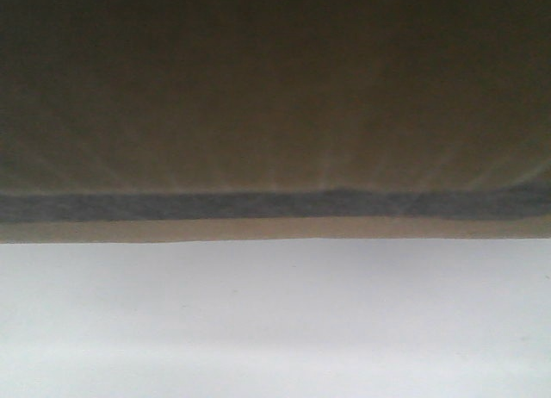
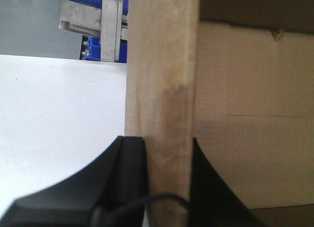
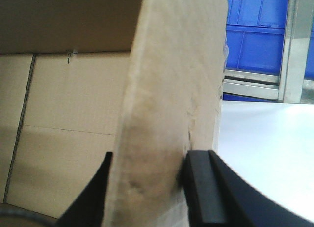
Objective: Grab box from left shelf to table start
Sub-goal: 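Carry the held box with both grippers toward the white table, then lower the held box onto the white table with both grippers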
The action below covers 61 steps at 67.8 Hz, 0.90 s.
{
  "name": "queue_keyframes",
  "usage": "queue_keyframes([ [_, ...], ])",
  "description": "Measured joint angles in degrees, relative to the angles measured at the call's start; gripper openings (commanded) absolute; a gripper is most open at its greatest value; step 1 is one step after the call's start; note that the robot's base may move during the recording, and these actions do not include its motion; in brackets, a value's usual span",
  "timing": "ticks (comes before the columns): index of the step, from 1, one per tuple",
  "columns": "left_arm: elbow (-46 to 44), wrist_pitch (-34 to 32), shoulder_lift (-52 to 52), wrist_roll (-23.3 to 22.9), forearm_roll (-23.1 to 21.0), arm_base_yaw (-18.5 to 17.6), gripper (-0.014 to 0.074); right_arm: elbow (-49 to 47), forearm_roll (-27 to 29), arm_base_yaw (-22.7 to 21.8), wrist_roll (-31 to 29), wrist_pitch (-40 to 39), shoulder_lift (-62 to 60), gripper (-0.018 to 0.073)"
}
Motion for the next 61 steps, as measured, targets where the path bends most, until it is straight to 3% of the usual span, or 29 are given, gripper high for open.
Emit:
queue_keyframes([
  [61, 0.0, -0.4, 0.7, 0.0, -0.8, 0.1, -0.0099, 0.0, 0.0, 0.0, 0.0, 0.0, 0.1, 0.0058],
])
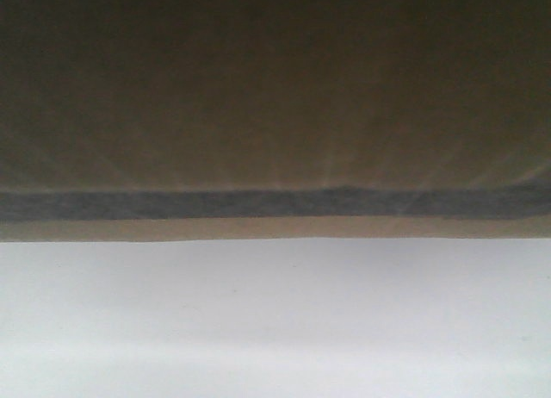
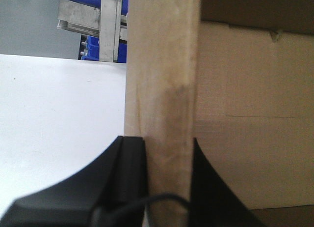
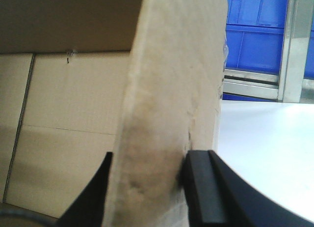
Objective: Grab box from left shelf to table start
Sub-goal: 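Lower the held box onto the white table with both grippers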
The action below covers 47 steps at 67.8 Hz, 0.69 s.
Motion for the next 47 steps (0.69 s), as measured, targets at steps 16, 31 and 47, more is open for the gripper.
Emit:
queue_keyframes([
  [16, -5.0, 0.3, 10.9, 0.0, 0.8, 0.1, -0.0099, -4.5, -1.8, 0.0, 0.0, 1.6, 13.0, 0.0058],
  [31, -7.9, 1.5, 26.7, -2.6, 1.7, 0.1, -0.0099, -9.6, -4.5, 0.0, -0.4, 4.3, 31.8, 0.0058],
  [47, -7.9, 0.1, 41.7, -3.3, 2.1, 0.1, -0.0099, -9.9, -6.9, -0.1, -4.4, 5.2, 45.8, 0.0058],
])
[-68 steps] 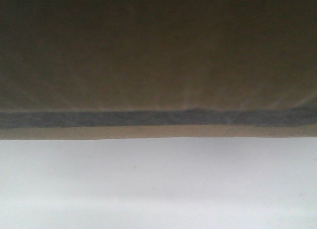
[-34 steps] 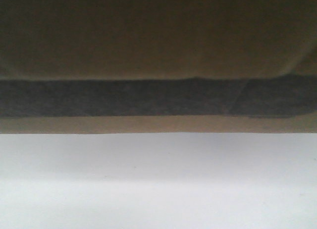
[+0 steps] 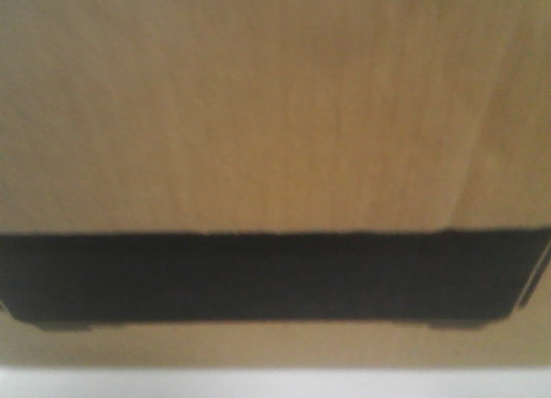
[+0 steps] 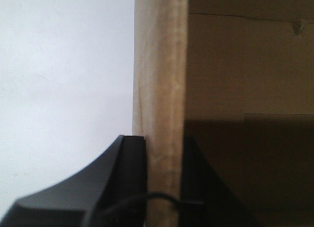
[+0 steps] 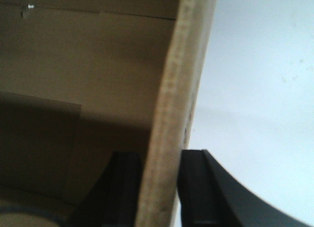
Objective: Grab box from left shelf to table start
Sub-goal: 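Lower the held box onto the white table with both grippers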
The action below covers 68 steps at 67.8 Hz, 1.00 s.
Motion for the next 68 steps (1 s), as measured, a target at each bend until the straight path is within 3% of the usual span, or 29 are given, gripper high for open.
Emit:
queue_keyframes([
  [19, -0.4, -5.0, 12.4, -0.1, -0.1, 0.1, -0.0099, 0.0, -1.9, -0.1, -1.5, -3.7, 9.8, 0.0058],
  [35, -2.2, -5.1, 15.7, -0.1, -0.2, 0.3, -0.0099, -0.3, -2.2, -0.5, -2.3, -5.6, 12.8, 0.0067],
  [41, -2.5, -5.1, 16.5, 0.0, -0.2, 0.3, -0.0097, -0.3, -2.2, -0.5, -2.4, -5.7, 12.8, 0.0155],
  [49, -2.5, -5.1, 16.6, 0.5, -0.3, 0.3, -0.0084, -0.3, -2.3, -0.5, -2.4, -5.7, 12.8, 0.0389],
  [55, -2.6, -5.1, 16.6, 1.0, -0.4, 0.3, 0.0001, -0.3, -1.9, -0.5, -2.3, -5.8, 12.9, 0.0557],
  [58, -2.6, -5.1, 16.6, 1.2, -0.6, 0.3, 0.0097, -0.3, -1.8, -0.4, -2.3, -5.8, 12.9, 0.0608],
  [68, -2.7, -7.7, 16.7, 2.3, -0.9, 0.3, 0.0424, -0.3, -1.7, -0.1, -2.1, -5.8, 12.9, 0.0625],
])
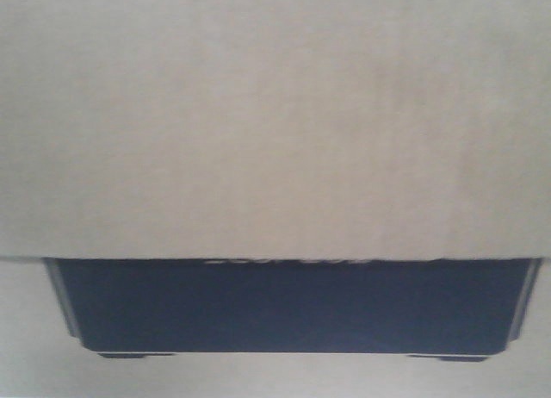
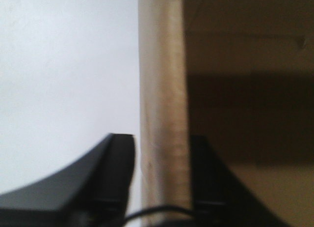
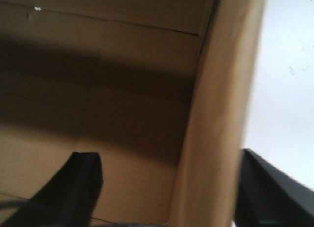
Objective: Grab box from left shelf to table start
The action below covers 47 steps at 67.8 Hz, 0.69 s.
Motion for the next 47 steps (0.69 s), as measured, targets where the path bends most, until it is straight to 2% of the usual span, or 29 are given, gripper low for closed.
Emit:
queue_keyframes([
  [4, 0.1, -0.9, 0.5, 0.0, 0.0, 0.0, 0.0514, 0.0, -0.7, 0.0, -0.1, -0.1, 0.0, 0.0625],
  [8, 0.1, -1.0, 0.5, 0.0, 0.2, 0.0, 0.0554, 0.0, -1.0, 0.0, -0.1, 0.0, 0.0, 0.0625],
  [22, 0.1, -0.4, 0.4, 0.1, 0.3, 0.1, 0.0548, 0.0, -2.7, 0.0, -0.1, 0.0, -0.6, 0.0625],
  [31, -0.5, 0.7, -0.5, 0.1, -1.6, 0.0, 0.0548, -1.3, -4.0, 0.0, 1.4, 0.5, -2.6, 0.0625],
  [43, -3.6, 1.7, -5.4, 0.1, -3.0, -0.2, 0.0547, -5.1, -7.5, 0.0, 4.3, 0.5, -7.6, 0.0621],
  [47, -4.0, 1.9, -7.9, 0.1, -2.9, -0.2, 0.0526, -5.7, -8.2, 0.0, 4.5, 0.5, -9.8, 0.0589],
])
